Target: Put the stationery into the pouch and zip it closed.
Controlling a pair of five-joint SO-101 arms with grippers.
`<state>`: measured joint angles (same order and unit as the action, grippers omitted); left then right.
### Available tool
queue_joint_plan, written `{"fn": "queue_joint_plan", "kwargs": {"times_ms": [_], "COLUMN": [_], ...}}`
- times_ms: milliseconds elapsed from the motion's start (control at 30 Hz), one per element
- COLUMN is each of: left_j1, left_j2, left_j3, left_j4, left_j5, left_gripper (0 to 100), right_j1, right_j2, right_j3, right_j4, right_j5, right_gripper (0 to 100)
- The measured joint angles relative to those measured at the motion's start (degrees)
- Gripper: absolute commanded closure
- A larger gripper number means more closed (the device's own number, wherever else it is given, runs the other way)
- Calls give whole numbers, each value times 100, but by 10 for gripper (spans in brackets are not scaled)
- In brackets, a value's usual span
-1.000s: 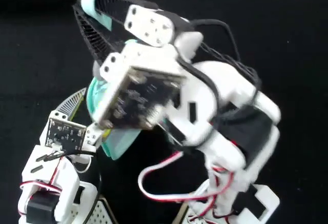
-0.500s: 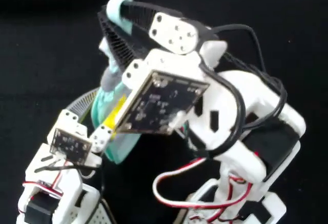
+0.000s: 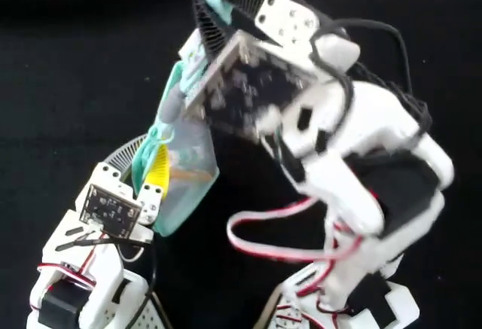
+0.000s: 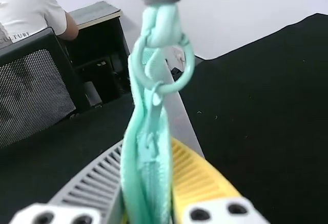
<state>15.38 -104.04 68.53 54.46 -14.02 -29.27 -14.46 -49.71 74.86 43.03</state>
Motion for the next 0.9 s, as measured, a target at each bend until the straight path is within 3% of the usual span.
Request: {"fn": "queue_joint_plan", "kwargs": {"times_ms": [333, 600, 900], "left_j1": [9, 501, 580], "left_j2": [0, 0, 0], "left_j3": [-273, -281, -264], "left_j4": [624, 642, 642], "left_j5": [0, -9, -9], "left_gripper": [967, 970, 970], "right_j1": [782, 818, 1011], "right_j2": [9, 9, 62], "right_j3": [2066, 2268, 2268], "right_j4": [-1996, -2338, -2470], "right_j5": [-9, -9, -9], "right_gripper": [986, 986, 986]}}
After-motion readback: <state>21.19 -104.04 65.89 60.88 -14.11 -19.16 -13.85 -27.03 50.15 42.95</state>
